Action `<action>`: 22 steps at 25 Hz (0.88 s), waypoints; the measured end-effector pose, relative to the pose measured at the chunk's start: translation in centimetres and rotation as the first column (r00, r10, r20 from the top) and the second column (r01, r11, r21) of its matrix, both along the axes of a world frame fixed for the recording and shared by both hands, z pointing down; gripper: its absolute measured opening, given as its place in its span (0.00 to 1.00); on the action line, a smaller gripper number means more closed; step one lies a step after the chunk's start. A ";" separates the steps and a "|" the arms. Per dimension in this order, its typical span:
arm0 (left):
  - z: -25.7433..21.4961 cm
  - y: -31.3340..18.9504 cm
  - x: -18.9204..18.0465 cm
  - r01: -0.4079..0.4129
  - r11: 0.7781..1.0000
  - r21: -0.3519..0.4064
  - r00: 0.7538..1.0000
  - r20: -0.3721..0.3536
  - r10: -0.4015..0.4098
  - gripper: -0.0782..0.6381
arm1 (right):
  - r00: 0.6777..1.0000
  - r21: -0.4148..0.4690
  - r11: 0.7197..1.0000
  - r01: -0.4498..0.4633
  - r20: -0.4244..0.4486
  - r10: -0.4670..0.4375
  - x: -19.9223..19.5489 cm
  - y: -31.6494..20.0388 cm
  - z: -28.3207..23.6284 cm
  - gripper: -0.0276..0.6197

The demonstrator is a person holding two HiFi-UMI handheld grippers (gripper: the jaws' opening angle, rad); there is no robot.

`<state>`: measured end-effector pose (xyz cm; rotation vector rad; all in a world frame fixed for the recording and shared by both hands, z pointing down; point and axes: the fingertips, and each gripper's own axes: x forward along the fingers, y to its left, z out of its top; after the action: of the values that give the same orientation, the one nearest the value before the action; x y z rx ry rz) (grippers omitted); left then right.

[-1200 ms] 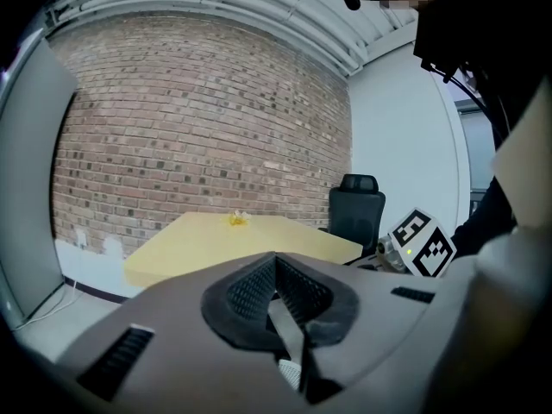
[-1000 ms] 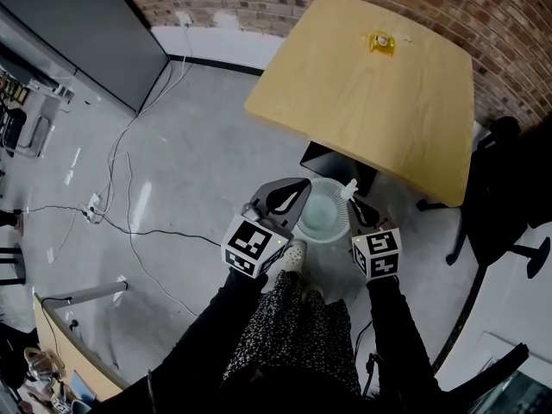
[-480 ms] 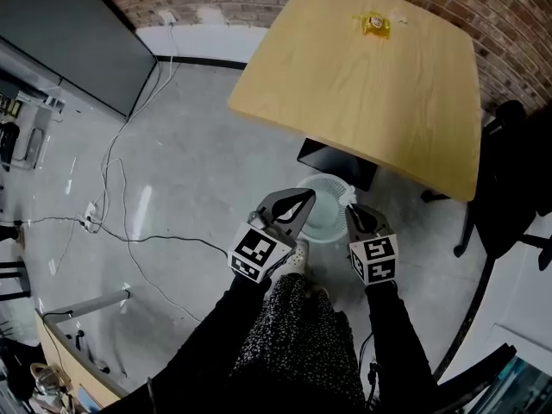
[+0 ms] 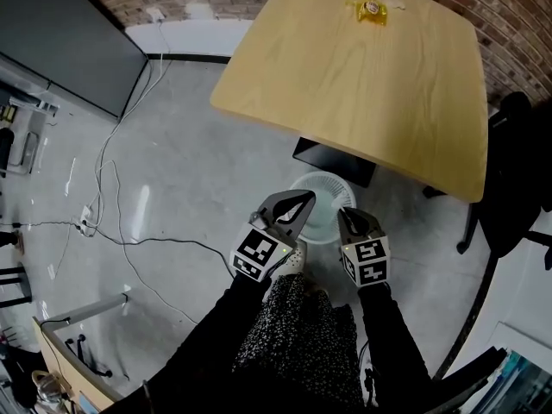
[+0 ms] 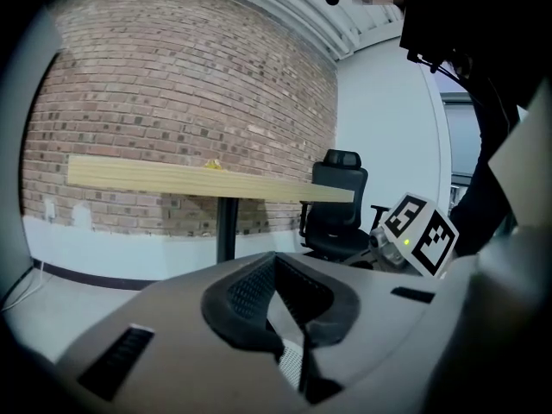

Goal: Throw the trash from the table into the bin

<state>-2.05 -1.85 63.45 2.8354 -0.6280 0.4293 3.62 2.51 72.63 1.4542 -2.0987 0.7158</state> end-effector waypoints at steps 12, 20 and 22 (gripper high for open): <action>4.9 1.2 0.9 -0.059 0.998 -0.029 0.997 0.053 0.061 0.11 | 1.000 -0.060 0.998 -0.010 0.016 0.011 -0.6 -0.2 5.8 0.08; 6.7 0.8 0.5 -0.039 0.997 -0.059 0.997 0.061 0.043 0.11 | 1.000 -0.111 0.994 0.006 0.022 -0.003 -1.6 0.3 8.0 0.08; 6.7 0.8 0.6 -0.042 0.997 -0.062 0.997 0.055 0.045 0.11 | 1.000 -0.119 0.993 0.007 0.018 -0.005 -1.6 0.4 8.4 0.08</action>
<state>-1.44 -1.01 70.20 2.7930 -0.5544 0.5278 1.97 2.92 81.07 1.3809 -2.0360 0.8399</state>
